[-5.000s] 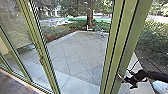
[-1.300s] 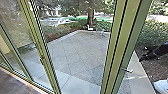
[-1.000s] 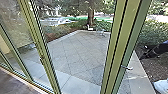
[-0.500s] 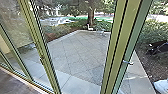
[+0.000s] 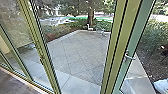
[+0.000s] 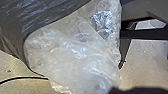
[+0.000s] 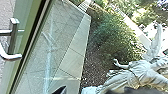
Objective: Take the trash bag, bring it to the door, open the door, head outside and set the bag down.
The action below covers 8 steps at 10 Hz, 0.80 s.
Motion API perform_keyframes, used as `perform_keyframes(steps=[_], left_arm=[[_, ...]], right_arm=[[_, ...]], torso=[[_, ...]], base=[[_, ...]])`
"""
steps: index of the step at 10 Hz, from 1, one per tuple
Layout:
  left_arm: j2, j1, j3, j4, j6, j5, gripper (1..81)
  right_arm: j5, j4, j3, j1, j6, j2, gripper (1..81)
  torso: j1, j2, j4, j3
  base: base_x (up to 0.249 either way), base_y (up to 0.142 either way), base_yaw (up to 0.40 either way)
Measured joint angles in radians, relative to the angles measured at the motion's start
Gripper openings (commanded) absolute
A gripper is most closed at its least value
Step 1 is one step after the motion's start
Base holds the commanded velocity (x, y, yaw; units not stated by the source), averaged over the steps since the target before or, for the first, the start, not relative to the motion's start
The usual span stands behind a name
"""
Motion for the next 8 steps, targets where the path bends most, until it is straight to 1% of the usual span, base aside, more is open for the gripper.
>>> perform_keyframes(steps=[3,5,6,7,8], left_arm=[[0.0,0.0,0.0,0.0,0.0,0.001,1.0],[0.0,0.0,0.0,0.0,0.0,0.001,1.0],[0.0,0.0,0.0,0.0,0.0,0.0,1.0],[0.0,0.0,0.0,0.0,0.0,0.001,1.0],[0.0,0.0,0.0,0.0,0.0,0.0,1.0]], right_arm=[[0.016,-0.064,-0.012,-0.02,-0.001,-0.007,81.1],[0.02,-0.082,-0.046,-0.034,-0.013,-0.007,81.1],[0.023,-0.076,-0.068,-0.042,-0.019,-0.001,81.1],[0.012,-0.047,-0.09,-0.047,-0.02,0.008,81.1],[0.006,0.018,-0.108,-0.047,-0.02,0.017,81.1]], torso=[[0.0,0.0,0.0,0.0],[0.0,0.0,0.0,0.0],[0.0,0.0,0.0,0.0],[0.0,0.0,0.0,0.0],[0.0,0.0,0.0,0.0]], base=[[0.0,0.0,0.0],[0.0,0.0,0.0],[0.0,0.0,0.0],[0.0,0.0,0.0],[0.0,0.0,0.0]])
